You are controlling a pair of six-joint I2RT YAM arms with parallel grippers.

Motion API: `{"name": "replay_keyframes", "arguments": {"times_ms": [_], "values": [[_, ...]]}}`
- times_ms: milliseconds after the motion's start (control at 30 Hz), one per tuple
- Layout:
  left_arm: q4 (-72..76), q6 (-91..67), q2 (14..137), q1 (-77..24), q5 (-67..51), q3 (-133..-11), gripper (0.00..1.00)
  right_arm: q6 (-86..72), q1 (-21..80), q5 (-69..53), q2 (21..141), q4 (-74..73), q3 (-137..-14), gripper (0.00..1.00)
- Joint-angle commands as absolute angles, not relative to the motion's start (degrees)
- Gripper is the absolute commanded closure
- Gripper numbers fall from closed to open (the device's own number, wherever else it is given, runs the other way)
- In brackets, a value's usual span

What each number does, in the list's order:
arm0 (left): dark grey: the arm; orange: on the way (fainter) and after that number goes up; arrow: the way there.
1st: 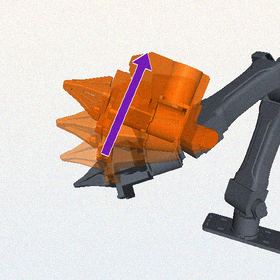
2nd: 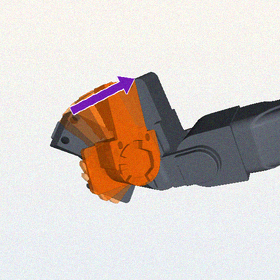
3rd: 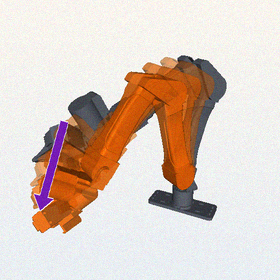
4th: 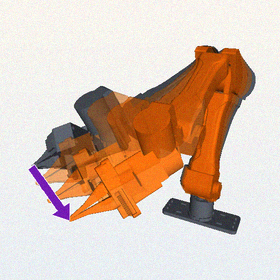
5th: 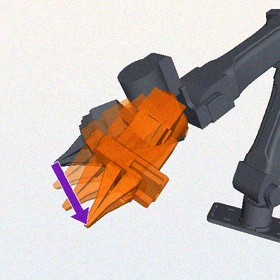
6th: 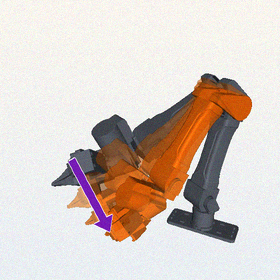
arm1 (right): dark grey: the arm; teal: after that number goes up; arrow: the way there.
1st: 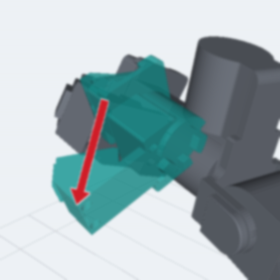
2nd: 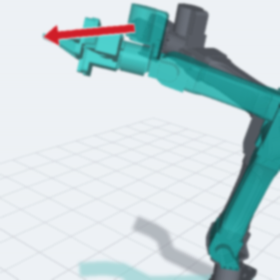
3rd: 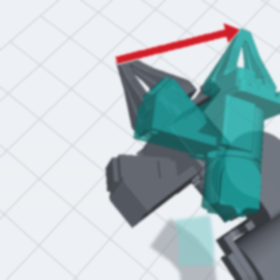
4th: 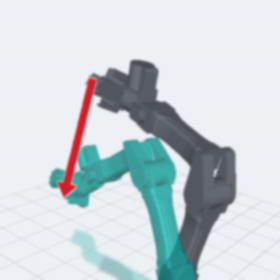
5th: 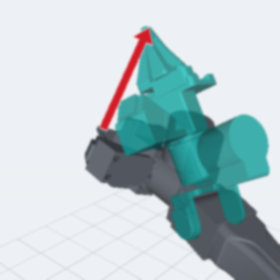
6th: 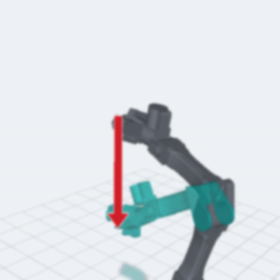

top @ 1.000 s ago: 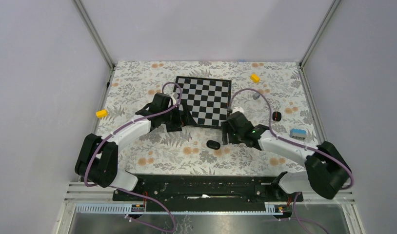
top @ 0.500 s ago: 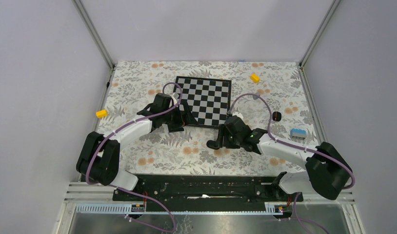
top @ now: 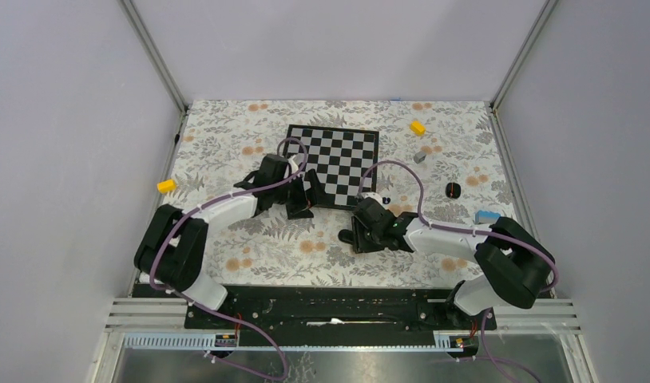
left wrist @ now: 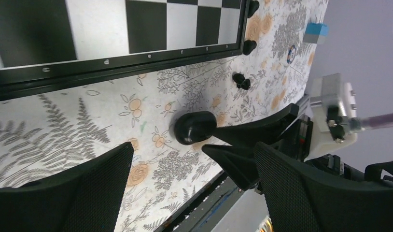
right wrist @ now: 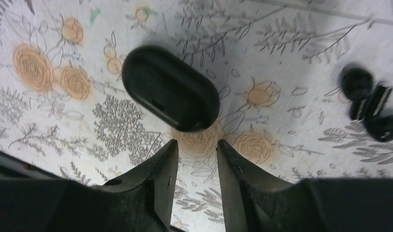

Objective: Insert the wireless bluetooth earbuds into the charging case
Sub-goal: Pick up the charging case from the center of the board.

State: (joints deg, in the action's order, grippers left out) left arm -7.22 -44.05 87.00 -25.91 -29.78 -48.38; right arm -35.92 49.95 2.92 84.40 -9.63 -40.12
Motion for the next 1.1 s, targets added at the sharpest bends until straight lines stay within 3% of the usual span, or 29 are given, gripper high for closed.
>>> {"name": "replay_keyframes", "arguments": {"times_ms": [0,267,533,667,867,1067], "values": [[3.0,-50.5,90.3,-26.5,-36.3,-48.4,0.05,-35.3,50.2,11.0,85.9,-10.1,-42.9,0.57],[9.1,-55.1,95.6,-29.1,-38.6,-49.2,0.07,-36.3,43.1,11.5,86.7,-5.4,-42.5,0.55],[14.2,-56.9,99.9,-30.7,-40.1,-50.0,0.08,-42.7,42.6,4.2,76.6,-1.2,-36.7,0.55],[17.4,-58.6,103.2,-31.7,-42.5,-50.7,0.11,-48.8,42.7,0.5,73.5,3.4,-33.1,0.49],[19.2,-60.1,105.6,-33.4,-43.6,-50.6,0.12,-54.2,42.7,-0.6,74.9,5.3,-32.4,0.41],[20.4,-60.6,105.1,-33.9,-43.6,-49.4,0.12,-59.8,42.7,-3.9,78.7,15.1,-28.4,0.42]]}}
